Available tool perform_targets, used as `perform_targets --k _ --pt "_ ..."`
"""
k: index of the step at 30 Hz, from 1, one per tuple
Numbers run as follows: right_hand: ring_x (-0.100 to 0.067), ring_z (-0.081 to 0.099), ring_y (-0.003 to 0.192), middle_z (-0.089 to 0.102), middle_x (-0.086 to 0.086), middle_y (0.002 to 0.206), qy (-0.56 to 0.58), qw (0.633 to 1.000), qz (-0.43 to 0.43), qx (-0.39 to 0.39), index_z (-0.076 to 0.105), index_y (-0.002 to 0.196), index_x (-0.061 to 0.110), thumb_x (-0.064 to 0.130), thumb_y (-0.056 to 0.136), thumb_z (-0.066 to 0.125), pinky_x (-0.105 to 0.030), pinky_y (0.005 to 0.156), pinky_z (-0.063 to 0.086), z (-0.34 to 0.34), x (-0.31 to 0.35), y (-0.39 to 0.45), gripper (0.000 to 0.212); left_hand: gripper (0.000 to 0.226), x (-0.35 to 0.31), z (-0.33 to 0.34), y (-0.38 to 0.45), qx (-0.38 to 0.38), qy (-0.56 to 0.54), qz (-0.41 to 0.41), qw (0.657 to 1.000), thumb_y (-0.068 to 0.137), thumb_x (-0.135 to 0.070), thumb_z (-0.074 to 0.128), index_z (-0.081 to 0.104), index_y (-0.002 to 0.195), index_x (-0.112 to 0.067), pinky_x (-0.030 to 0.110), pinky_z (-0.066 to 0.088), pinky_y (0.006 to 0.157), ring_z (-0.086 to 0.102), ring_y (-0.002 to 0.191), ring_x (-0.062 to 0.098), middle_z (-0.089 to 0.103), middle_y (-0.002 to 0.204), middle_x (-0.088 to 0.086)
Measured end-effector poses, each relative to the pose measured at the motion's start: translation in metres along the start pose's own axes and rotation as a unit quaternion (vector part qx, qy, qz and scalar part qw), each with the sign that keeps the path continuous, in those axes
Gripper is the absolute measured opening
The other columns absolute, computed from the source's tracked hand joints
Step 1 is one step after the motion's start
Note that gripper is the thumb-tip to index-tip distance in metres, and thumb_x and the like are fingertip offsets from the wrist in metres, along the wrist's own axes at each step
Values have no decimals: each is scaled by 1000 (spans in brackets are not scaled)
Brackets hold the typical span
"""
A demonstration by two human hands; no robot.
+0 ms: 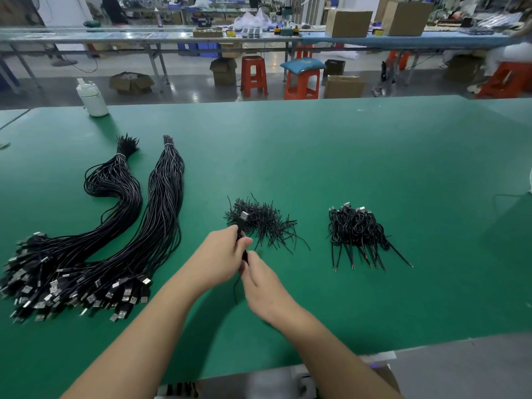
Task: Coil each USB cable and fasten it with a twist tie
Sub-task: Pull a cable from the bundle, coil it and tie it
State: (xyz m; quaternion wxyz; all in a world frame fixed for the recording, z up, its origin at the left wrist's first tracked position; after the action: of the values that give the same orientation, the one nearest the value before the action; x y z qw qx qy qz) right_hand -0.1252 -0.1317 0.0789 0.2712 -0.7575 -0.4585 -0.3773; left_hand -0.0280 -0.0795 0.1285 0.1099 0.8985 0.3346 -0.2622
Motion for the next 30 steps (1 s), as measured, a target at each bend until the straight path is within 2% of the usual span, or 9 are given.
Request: perform_targets --k 4,7,8,10,12,18,22,26,30 --pt "-31 53 83 62 -10 93 22 998 10 -63 50 96 10 26 107 31 -44 78 45 -1 -17 3 27 16 3 15 0 18 -95 -17 995 100 -31 52 59 93 -19 29 35 64 54 72 13 61 75 -8" --pt "-27 56 88 63 -9 94 98 986 79 -113 52 93 9 25 108 33 -42 83 43 -10 -43 8 29 19 13 34 -5 81 -247 -55 964 101 -33 52 57 115 -22 29 43 66 53 64 11 62 79 -1" --pt "-26 55 88 61 -8 93 106 981 101 -123 51 92 9 26 108 33 -42 84 43 -13 -53 10 29 23 23 40 -6 82 -218 -80 969 100 -38 51 56 116 -22 29 43 67 54 66 10 61 81 -1" --pt "-22 54 97 59 -6 101 87 981 126 -115 53 101 6 31 108 31 -42 92 43 -17 -70 11 34 36 45 52 -14 81 -2 -114 990 96 -55 48 51 107 -22 32 45 72 58 81 15 58 90 -3" --pt "-20 53 105 57 -2 110 65 985 128 -99 51 110 8 35 108 28 -42 98 43 -16 -78 11 35 49 62 65 -28 90 191 -136 968 91 -67 42 46 106 -21 37 46 81 57 101 24 54 104 0" --pt "-23 57 99 59 -2 101 33 993 101 -60 46 102 12 38 108 27 -46 93 47 -9 -82 10 33 25 61 93 -44 -4 249 -94 964 101 -42 37 49 106 -20 32 42 80 49 98 21 51 107 0" --pt "-22 55 117 59 -5 125 39 994 96 -30 45 133 8 39 108 27 -39 102 42 -11 -82 10 44 19 59 93 -42 -5 255 -115 960 102 -34 36 48 105 -19 30 40 79 49 97 20 51 106 0" --pt "-12 53 76 61 -5 100 28 996 80 -6 47 127 9 42 107 28 -45 88 51 -9 -83 9 43 13 60 81 -31 -54 120 -167 977 101 -25 44 42 91 -18 32 37 68 55 87 23 55 94 1" --pt "-15 54 82 60 1 95 21 998 55 17 50 103 15 39 107 31 -44 85 49 -7 -83 10 31 13 48 78 -13 -51 -114 -166 978 98 -25 57 57 86 -20 28 37 66 57 80 17 61 80 -8"
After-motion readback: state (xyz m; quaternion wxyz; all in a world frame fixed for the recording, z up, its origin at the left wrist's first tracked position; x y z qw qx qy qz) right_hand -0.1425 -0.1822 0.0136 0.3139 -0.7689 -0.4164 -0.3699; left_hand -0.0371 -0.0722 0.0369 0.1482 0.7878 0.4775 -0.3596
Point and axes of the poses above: each hand's wrist, its own y-axis towards the middle knuckle, its own z-axis out of the palm, x = y × z, the point moved 5 cm from there along y, towards the middle knuckle
